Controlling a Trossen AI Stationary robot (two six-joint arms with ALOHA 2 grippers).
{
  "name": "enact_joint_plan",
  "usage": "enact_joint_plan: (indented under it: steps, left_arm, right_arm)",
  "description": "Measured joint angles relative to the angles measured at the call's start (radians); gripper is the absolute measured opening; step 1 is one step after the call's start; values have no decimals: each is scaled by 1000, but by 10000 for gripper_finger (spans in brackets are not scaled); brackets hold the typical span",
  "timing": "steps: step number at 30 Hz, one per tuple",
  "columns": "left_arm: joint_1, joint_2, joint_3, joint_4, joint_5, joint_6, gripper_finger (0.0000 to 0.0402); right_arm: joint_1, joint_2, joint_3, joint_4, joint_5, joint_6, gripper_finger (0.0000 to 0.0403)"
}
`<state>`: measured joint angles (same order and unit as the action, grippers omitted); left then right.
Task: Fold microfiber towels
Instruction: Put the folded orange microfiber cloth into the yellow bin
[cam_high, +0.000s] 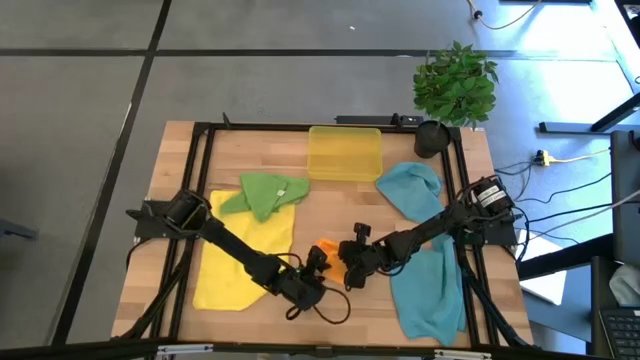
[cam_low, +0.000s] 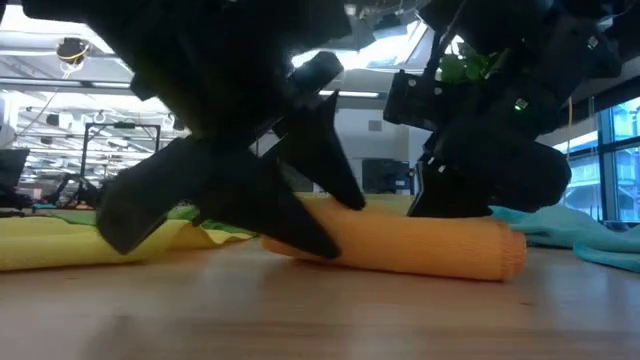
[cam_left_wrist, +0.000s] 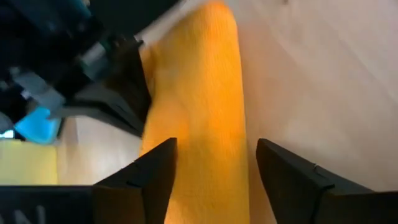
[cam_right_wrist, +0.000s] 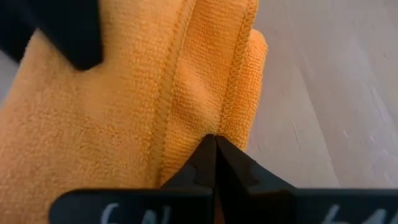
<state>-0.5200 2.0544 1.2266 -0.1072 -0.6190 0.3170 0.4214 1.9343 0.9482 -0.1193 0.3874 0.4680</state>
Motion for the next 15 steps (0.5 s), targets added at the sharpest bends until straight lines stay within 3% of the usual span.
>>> enact_joint_plan:
  steps: [4,11,15]
  left_arm:
    - [-15,13,1,-31,-1,-9,225]
    - [-41,70,7,-3,-139,63,224]
    - [-25,82,8,3,-148,76,224]
  right_arm:
    - [-5,0,0,15,-17,0,8]
    - [-27,1,0,57,-93,17,11]
    - [-30,2,0,65,-109,5,11]
